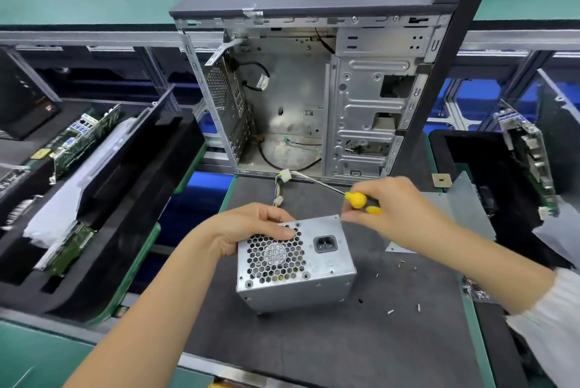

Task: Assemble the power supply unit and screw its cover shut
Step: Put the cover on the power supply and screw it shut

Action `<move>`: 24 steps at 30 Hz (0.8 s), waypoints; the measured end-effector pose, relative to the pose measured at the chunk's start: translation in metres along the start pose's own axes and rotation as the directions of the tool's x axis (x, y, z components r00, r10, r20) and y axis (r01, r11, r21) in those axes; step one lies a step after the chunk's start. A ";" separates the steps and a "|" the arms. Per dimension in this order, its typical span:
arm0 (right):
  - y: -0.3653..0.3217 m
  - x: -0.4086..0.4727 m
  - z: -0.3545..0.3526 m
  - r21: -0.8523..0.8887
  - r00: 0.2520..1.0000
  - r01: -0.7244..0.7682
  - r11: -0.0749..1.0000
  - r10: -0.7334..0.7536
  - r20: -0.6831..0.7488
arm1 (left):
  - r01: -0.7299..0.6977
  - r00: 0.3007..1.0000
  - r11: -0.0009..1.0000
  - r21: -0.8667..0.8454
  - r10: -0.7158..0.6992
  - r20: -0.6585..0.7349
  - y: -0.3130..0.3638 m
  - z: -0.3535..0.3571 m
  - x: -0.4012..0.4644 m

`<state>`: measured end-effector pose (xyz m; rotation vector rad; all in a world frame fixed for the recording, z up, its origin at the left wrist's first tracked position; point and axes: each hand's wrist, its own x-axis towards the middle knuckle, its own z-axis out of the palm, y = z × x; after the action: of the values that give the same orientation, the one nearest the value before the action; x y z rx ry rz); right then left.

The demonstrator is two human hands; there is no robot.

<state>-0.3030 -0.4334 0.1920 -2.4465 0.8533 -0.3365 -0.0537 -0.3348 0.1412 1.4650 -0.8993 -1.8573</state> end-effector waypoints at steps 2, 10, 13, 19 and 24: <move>-0.022 0.017 0.008 -0.011 0.996 0.079 0.997 -0.079 0.034 | 0.010 1.000 1.000 0.002 -0.010 -0.004 0.001 0.001 0.000; -0.039 0.040 0.033 -0.132 0.971 0.220 0.966 -0.203 0.130 | -0.016 0.998 0.999 0.044 0.018 -0.062 0.002 0.004 -0.003; -0.038 0.040 0.035 -0.119 0.967 0.235 0.965 -0.220 0.129 | -0.025 0.998 1.000 0.014 0.026 -0.050 0.001 0.004 -0.003; -0.036 0.030 0.036 -0.189 0.945 0.326 0.926 -0.312 0.103 | -0.052 0.994 0.999 0.015 0.053 -0.091 -0.001 0.003 -0.001; -0.031 0.024 0.039 -0.312 0.871 0.473 0.824 -0.491 0.023 | -0.063 0.997 0.998 0.022 0.064 -0.051 0.000 0.004 -0.002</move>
<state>-0.2534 -0.4127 0.1785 -2.9504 0.3007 -0.4874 -0.0574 -0.3325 0.1428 1.4726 -0.9314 -1.7621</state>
